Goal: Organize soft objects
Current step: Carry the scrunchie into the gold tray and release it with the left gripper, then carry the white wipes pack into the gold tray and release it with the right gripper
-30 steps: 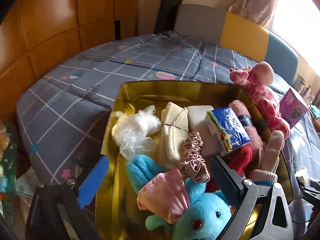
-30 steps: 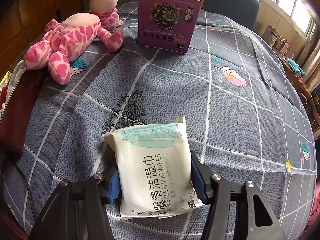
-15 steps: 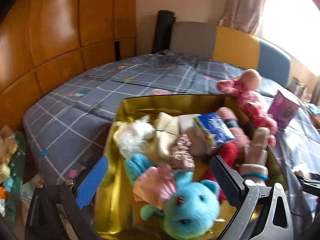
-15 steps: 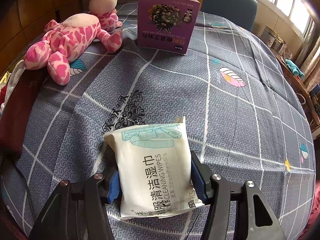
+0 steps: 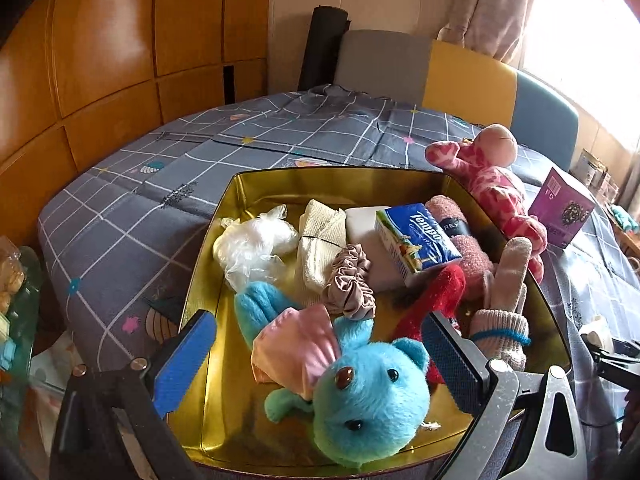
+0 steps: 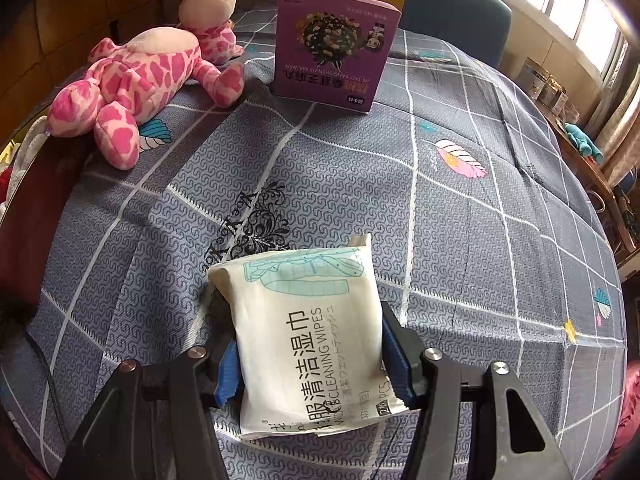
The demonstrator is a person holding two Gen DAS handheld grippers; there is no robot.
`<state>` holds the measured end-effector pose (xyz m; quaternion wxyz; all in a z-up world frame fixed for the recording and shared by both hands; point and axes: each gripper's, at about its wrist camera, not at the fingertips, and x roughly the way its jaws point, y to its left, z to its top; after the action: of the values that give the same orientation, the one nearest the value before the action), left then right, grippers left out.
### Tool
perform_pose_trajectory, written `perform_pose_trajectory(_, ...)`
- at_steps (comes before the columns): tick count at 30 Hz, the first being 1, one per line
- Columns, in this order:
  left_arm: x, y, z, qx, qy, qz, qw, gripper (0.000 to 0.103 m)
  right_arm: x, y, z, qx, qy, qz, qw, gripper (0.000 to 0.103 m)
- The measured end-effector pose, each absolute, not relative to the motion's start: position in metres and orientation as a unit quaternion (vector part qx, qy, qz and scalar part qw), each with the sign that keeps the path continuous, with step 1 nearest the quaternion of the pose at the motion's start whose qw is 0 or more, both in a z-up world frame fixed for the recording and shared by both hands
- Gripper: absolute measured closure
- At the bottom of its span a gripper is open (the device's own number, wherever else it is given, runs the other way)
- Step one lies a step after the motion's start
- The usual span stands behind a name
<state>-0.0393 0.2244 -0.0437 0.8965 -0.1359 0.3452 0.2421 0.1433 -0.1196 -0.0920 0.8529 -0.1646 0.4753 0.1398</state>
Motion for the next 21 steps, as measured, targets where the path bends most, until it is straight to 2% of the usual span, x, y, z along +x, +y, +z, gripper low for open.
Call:
perform_pose_trajectory(14,-0.053,0.229,-0.025,-0.127,0.319,0.256,0.903,0.000,0.134,-0.113,-0.085,-0.152,0.480,0.096,0.858,0.046)
perform_pose_trajectory(21,-0.063,0.234,-0.017,-0.132,0.313,0.264,0.903,0.000,0.121,-0.098,-0.062,-0.115,0.475,0.120,0.864,0.047)
